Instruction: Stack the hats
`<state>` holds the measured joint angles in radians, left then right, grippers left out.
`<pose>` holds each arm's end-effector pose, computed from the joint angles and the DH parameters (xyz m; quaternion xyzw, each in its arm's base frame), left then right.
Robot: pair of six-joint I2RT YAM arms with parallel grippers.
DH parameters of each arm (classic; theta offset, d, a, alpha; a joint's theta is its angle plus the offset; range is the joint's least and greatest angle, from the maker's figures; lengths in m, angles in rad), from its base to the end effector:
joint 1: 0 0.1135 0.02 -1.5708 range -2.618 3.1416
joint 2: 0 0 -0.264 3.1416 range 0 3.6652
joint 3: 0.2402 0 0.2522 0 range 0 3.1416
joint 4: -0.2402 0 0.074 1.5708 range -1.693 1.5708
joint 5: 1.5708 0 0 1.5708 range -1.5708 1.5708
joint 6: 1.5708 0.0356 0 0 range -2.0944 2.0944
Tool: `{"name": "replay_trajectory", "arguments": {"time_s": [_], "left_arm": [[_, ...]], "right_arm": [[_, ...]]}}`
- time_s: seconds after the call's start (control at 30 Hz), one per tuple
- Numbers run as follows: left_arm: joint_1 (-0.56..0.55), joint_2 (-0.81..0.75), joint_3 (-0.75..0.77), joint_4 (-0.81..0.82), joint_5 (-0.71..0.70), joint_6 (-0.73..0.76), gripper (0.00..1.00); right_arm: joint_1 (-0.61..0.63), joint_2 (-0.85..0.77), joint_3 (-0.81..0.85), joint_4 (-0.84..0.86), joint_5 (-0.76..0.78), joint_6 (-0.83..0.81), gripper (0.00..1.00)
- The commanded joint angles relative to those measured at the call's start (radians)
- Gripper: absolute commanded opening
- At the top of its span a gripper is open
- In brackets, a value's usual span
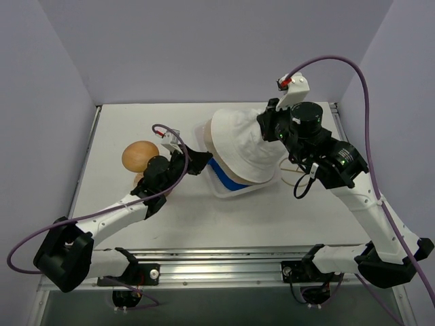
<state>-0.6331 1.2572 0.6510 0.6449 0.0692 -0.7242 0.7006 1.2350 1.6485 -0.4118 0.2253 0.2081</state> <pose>0.2271 -0.1697 0.2786 -0.0066 0.6933 -0.4708 0.5456 0.1901 0.1499 0.5163 -0.0940 0.7002 0.2373 0.6667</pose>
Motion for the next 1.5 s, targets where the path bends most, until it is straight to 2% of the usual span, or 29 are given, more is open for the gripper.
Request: {"name": "replay_trajectory", "arguments": {"time_s": [0.0, 0.2, 0.33, 0.57, 0.67, 0.83, 0.93, 1.07, 1.1, 1.17, 1.2, 1.23, 1.27, 1.33, 1.47], "left_arm": [[0.004, 0.063, 0.085, -0.105, -0.055, 0.029, 0.02], [0.019, 0.152, 0.102, -0.085, -0.054, 0.031, 0.02], [0.018, 0.186, 0.146, -0.178, -0.109, 0.054, 0.02], [0.021, 0.214, 0.206, -0.251, -0.167, 0.091, 0.02], [0.021, 0.223, 0.240, -0.307, -0.209, 0.111, 0.02], [0.019, 0.223, 0.262, -0.366, -0.253, 0.127, 0.02], [0.021, 0.223, 0.280, -0.395, -0.253, 0.131, 0.04], [0.021, 0.215, 0.295, -0.427, -0.246, 0.131, 0.41], [0.021, 0.209, 0.299, -0.438, -0.250, 0.131, 0.58], [0.021, 0.200, 0.302, -0.450, -0.253, 0.129, 0.71], [0.021, 0.188, 0.306, -0.468, -0.256, 0.129, 0.89], [0.021, 0.180, 0.314, -0.478, -0.258, 0.131, 0.96], [0.019, 0.174, 0.318, -0.487, -0.259, 0.135, 0.98], [0.019, 0.145, 0.326, -0.510, -0.258, 0.143, 0.94], [0.018, 0.085, 0.349, -0.541, -0.250, 0.152, 0.94]], "right_arm": [[-0.010, -0.025, -0.015, 0.073, 0.049, -0.013, 0.00], [-0.024, -0.017, -0.061, 0.091, 0.075, -0.022, 0.00], [-0.032, -0.012, -0.049, 0.080, 0.126, -0.035, 0.00], [-0.038, 0.007, -0.009, 0.058, 0.209, -0.047, 0.00], [-0.041, 0.017, 0.031, 0.042, 0.229, -0.050, 0.00], [-0.046, 0.047, 0.190, -0.015, 0.276, -0.079, 0.00], [-0.049, 0.064, 0.230, -0.044, 0.382, -0.119, 0.00], [-0.073, 0.060, 0.185, -0.059, 0.466, -0.148, 0.00], [-0.087, 0.055, 0.172, -0.055, 0.482, -0.150, 0.00], [-0.108, 0.050, 0.168, -0.058, 0.500, -0.161, 0.00], [-0.122, 0.049, 0.174, -0.064, 0.503, -0.164, 0.00], [-0.145, 0.052, 0.181, -0.070, 0.511, -0.168, 0.00], [-0.157, 0.052, 0.192, -0.079, 0.525, -0.176, 0.00], [-0.197, 0.057, 0.203, -0.093, 0.526, -0.179, 0.00], [-0.228, 0.078, 0.208, -0.149, 0.549, -0.170, 0.00]]}}
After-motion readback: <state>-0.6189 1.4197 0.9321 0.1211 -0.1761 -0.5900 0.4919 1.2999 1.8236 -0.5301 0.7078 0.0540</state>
